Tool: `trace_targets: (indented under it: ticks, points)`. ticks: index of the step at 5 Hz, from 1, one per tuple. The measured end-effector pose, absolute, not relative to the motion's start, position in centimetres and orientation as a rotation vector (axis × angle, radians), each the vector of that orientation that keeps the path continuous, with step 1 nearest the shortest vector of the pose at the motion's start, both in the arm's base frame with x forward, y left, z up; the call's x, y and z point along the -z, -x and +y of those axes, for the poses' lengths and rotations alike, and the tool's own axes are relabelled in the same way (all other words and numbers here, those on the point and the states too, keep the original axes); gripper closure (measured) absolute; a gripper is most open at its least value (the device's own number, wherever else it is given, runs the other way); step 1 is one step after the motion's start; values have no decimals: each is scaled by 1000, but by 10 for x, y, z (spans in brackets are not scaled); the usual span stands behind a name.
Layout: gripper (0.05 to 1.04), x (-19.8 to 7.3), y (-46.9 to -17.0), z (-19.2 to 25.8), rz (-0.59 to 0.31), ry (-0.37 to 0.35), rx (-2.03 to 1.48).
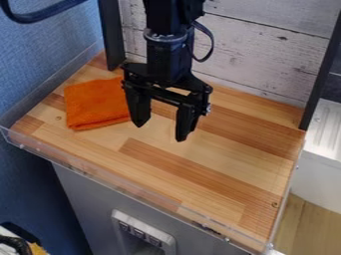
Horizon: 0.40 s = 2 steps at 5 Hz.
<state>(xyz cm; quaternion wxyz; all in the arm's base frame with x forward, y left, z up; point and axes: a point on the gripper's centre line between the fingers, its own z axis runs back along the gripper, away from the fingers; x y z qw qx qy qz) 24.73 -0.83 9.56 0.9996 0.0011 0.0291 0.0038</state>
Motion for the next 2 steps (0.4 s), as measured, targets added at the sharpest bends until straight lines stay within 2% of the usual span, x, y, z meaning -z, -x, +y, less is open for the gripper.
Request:
trace_targets:
  ticks: [2]
  points:
    - [89,-91,-262,30,48,8,42]
